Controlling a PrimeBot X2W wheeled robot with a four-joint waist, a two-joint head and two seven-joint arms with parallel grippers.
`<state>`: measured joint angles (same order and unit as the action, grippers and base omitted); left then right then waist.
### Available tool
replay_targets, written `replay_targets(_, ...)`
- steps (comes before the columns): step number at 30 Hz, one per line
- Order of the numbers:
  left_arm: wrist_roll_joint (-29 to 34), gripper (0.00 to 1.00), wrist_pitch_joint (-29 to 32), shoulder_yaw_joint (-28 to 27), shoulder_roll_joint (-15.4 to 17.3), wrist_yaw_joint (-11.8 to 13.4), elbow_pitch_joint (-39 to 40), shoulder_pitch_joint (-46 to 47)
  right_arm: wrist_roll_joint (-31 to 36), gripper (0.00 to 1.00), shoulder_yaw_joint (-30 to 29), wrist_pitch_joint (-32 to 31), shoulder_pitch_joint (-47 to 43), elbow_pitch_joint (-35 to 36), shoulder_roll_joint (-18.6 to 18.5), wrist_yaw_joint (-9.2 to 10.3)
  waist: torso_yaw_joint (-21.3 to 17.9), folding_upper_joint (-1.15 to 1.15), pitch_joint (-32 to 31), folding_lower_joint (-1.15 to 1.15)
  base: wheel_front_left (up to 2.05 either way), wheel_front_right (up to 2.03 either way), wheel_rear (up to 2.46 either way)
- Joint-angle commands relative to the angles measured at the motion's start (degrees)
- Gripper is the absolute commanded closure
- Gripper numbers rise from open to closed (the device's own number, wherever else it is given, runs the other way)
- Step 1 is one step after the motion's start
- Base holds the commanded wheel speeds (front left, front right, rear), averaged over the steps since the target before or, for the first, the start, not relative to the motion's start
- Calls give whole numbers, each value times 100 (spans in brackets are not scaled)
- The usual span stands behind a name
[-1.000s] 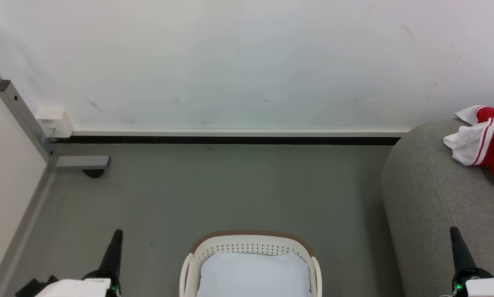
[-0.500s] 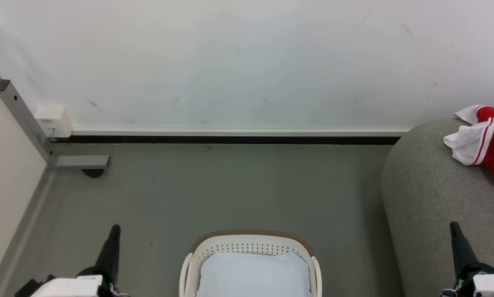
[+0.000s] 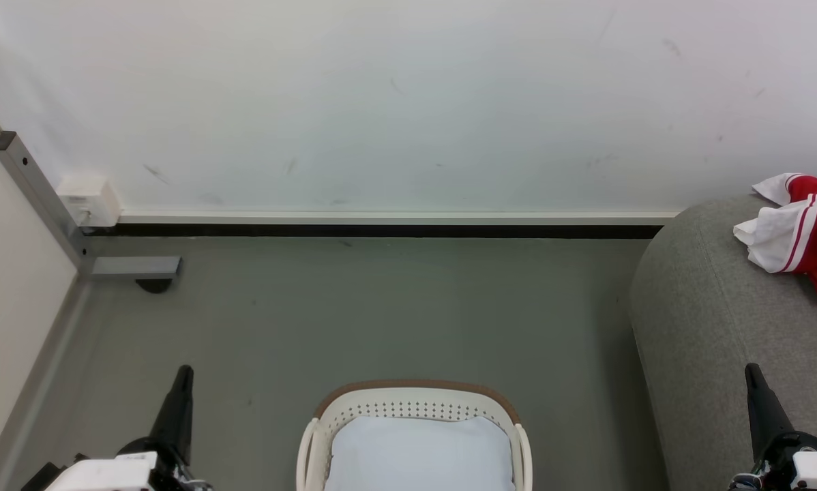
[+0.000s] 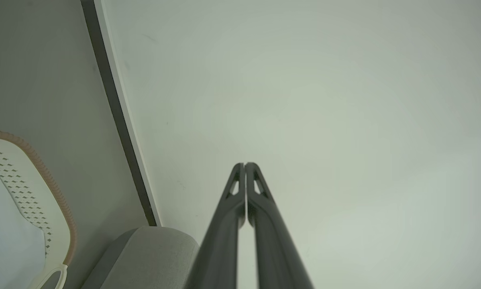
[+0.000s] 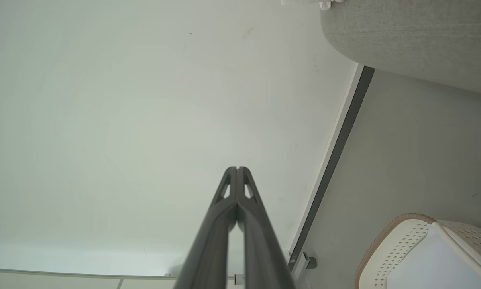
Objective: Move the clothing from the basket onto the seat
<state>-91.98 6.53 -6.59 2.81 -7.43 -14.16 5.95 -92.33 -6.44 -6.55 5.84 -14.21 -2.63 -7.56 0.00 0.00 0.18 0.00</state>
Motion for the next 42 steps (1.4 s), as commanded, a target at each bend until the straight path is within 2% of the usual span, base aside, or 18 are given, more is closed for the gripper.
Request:
replay_targets(1, -75, 100, 24, -15, 7, -17, 19, 54, -10, 100, -24, -20, 75, 33, -46, 13, 0, 0, 0, 0, 0, 0, 0)
replay_targets(42, -78, 100, 21, -13, 8, -16, 20, 52, -12, 100, -22, -18, 74, 33, -45, 13, 0, 0, 0, 0, 0, 0, 0)
